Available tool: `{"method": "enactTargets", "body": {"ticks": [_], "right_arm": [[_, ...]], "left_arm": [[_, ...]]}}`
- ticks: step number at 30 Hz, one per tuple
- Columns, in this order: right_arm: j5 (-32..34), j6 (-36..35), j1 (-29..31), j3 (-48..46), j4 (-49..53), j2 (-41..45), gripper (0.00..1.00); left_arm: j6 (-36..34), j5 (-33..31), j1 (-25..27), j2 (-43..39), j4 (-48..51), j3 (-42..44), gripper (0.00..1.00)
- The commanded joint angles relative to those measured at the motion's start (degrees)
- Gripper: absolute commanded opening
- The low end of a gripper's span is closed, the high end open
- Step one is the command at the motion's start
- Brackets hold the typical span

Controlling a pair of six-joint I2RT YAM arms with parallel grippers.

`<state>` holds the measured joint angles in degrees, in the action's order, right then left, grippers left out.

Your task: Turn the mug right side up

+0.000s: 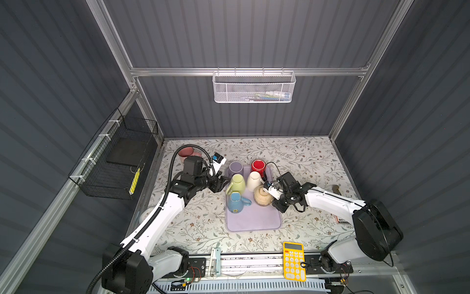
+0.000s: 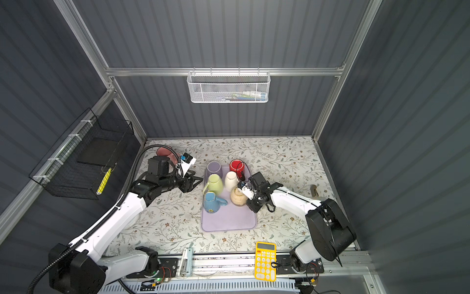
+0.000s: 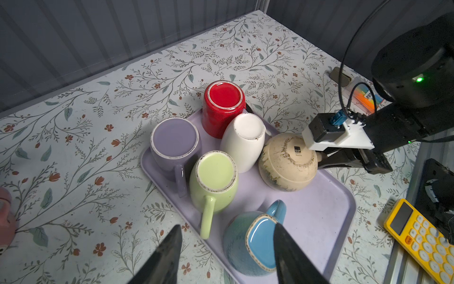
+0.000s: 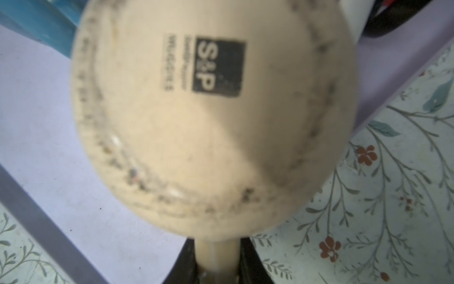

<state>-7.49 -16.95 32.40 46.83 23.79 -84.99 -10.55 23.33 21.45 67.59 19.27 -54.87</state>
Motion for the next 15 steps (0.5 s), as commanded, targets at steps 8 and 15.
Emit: {"method": "enactTargets", "body": {"ticks": [8, 15], "right_arm": [[0.01, 1.08, 0.14, -0.07, 0.26, -0.06, 0.13], [-1.5, 2.38, -0.18, 2.22, 4.14, 3.19, 0.07]], "left_arm": [[-0.99, -0.39, 0.43, -0.85, 0.86, 0.29, 0.59], [-0.98, -0.43, 0.43, -0.66, 0.77, 0.35, 0.59]]}}
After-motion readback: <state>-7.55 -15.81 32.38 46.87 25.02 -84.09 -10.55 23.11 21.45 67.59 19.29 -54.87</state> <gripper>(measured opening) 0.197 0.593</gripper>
